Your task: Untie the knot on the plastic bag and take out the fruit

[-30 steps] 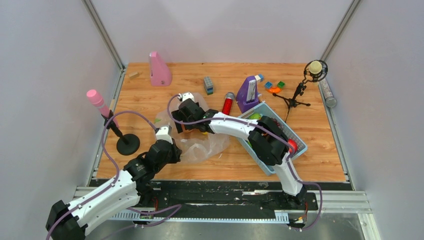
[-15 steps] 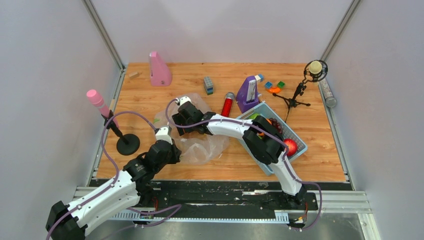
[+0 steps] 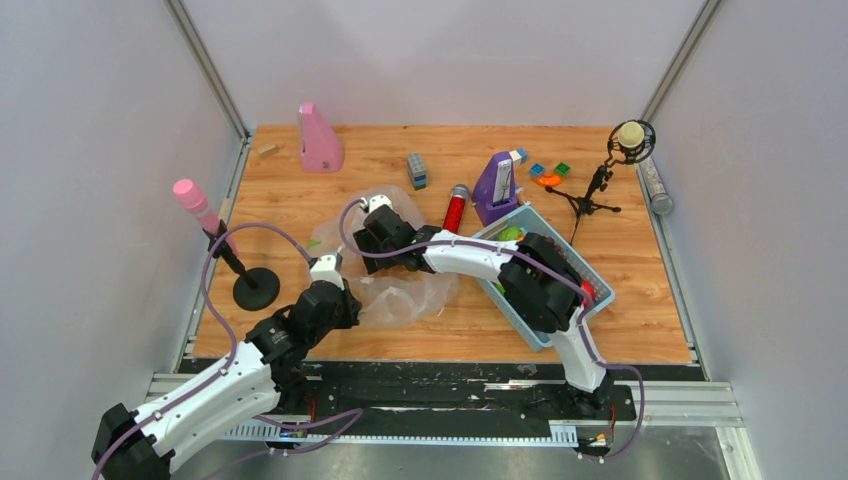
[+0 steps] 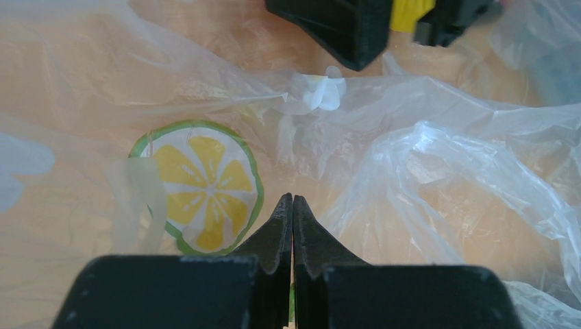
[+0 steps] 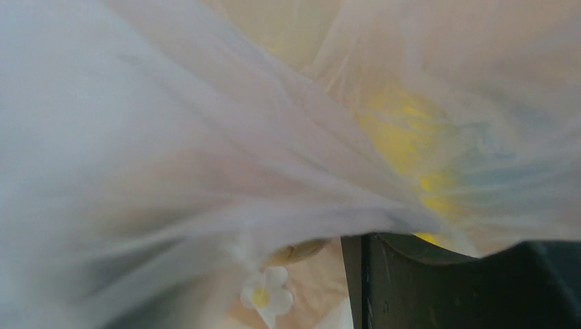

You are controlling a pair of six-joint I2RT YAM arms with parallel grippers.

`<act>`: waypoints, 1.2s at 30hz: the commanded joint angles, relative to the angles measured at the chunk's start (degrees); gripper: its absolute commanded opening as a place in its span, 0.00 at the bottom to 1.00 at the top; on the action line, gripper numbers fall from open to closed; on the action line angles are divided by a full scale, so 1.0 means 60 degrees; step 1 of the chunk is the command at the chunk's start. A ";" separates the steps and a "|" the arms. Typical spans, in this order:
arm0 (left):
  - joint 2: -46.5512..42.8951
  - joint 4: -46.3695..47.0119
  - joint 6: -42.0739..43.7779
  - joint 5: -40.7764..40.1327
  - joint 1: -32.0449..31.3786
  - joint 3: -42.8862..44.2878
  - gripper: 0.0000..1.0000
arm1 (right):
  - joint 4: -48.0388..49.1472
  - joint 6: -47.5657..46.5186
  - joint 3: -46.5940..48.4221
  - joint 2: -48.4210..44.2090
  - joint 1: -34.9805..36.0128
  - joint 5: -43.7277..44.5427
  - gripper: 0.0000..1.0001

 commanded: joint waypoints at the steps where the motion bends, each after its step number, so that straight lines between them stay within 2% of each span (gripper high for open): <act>1: -0.0124 -0.0035 -0.0073 -0.0281 -0.0014 0.0316 0.00 | -0.0477 0.0548 -0.0388 -0.1276 0.0041 0.0078 0.56; 14: -0.0129 -0.0236 0.0016 -0.0368 -0.0014 0.0524 0.00 | -0.1193 0.1081 -0.1730 -0.3519 0.0200 -0.0896 0.55; 23: -0.0168 -0.0411 0.0035 -0.0411 -0.0014 0.0652 0.00 | -0.1227 0.1143 -0.1444 -0.4734 0.0344 -0.1970 0.54; 28: -0.0187 -0.0478 0.0000 -0.0399 -0.0014 0.0692 0.00 | -0.1248 0.1226 -0.0963 -0.5533 0.0281 -0.2052 0.55; 32: -0.0234 -0.0558 -0.0023 -0.0384 -0.0014 0.0747 0.01 | -0.1561 0.1612 -0.1288 -0.6508 -0.0333 -0.1842 0.54; 36: -0.0330 -0.0723 -0.0003 -0.0407 -0.0014 0.0901 0.02 | -0.2157 0.2156 -0.2332 -0.7794 -0.1399 -0.1222 0.54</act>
